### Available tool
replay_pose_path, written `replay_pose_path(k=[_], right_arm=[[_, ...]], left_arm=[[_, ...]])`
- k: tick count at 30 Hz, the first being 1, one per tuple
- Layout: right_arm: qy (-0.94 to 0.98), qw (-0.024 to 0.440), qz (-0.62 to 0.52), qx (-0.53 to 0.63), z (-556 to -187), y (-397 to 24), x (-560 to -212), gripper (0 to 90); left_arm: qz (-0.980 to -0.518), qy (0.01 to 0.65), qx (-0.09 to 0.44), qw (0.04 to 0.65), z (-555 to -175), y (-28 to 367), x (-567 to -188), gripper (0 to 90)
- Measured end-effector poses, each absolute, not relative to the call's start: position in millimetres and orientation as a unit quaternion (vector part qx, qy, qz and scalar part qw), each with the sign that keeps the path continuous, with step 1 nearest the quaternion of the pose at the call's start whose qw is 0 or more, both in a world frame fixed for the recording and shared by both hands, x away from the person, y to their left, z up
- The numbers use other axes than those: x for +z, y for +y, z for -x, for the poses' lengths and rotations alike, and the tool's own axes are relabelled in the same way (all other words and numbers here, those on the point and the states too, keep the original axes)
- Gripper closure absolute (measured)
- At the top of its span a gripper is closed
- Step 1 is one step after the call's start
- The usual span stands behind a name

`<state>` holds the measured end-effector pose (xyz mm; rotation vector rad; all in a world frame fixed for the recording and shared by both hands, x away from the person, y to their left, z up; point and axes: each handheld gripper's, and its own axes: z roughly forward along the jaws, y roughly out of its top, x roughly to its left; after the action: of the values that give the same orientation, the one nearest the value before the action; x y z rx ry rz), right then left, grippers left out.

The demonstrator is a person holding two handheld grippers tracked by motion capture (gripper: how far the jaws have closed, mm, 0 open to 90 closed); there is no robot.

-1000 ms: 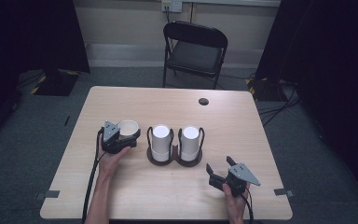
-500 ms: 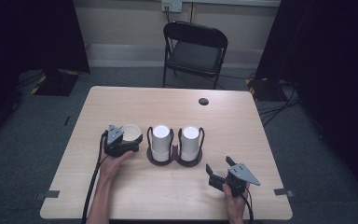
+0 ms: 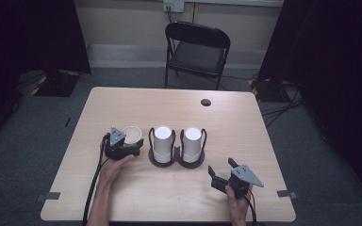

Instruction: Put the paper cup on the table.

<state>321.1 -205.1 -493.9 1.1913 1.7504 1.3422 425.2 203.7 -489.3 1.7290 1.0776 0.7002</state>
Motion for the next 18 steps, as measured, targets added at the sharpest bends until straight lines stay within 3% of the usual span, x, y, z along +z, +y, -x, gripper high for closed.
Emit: replay_pose_path(k=[18], right_arm=[[0.663, 0.313, -0.452, 0.509, -321, -205, -494, 14.3]], left_arm=[[-0.708, 0.436, 0.289, 0.475, -393, 213, -489, 15.6]])
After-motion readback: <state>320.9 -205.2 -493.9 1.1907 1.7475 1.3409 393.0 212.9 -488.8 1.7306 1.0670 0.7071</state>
